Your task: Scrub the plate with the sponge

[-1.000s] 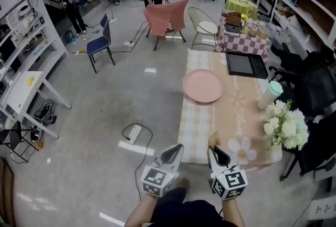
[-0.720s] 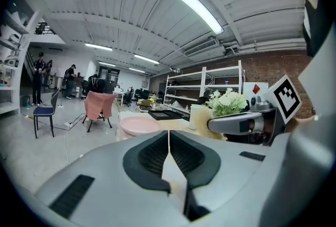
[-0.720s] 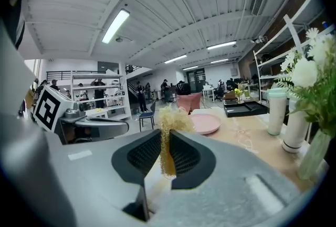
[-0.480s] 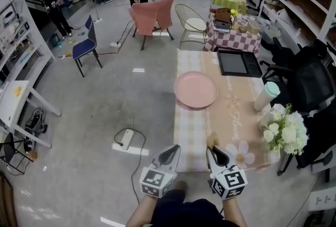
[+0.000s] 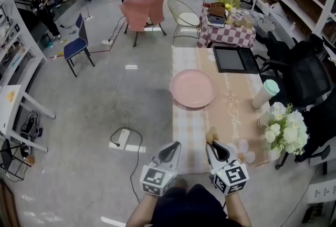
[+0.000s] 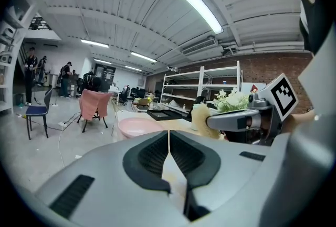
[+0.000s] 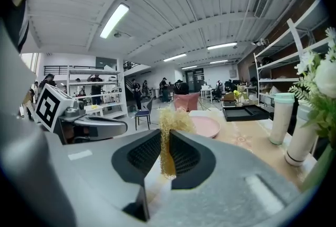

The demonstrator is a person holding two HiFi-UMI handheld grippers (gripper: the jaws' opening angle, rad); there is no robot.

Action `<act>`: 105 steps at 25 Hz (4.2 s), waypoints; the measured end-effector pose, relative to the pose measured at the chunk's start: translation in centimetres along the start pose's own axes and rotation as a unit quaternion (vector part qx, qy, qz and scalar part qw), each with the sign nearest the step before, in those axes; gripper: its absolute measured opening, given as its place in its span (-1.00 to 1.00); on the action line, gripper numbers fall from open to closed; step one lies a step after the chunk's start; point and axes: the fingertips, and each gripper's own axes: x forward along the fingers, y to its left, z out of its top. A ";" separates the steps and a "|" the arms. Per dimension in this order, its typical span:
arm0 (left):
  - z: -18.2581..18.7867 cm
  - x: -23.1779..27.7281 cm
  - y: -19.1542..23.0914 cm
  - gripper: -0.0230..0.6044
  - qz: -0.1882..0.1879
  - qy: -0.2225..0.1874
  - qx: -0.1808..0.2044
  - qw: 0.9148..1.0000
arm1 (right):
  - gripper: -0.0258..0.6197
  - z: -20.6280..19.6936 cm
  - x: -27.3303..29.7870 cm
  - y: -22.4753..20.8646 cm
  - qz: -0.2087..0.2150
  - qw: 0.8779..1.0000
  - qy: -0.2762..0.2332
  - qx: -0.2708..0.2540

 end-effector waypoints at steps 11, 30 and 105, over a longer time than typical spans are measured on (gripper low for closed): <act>-0.6 0.7 -0.5 -0.87 -0.004 0.011 0.002 1.000 | -0.77 -0.1 -0.3 -1.7 -0.015 1.000 0.003 -0.001; 2.0 7.6 3.5 -0.87 0.020 0.020 0.019 0.999 | -0.77 2.6 5.1 -6.9 0.023 1.000 0.020 0.006; -2.5 21.1 18.4 -0.87 0.104 0.114 -0.031 0.987 | -0.77 3.8 32.4 -12.2 0.186 0.966 0.144 -0.112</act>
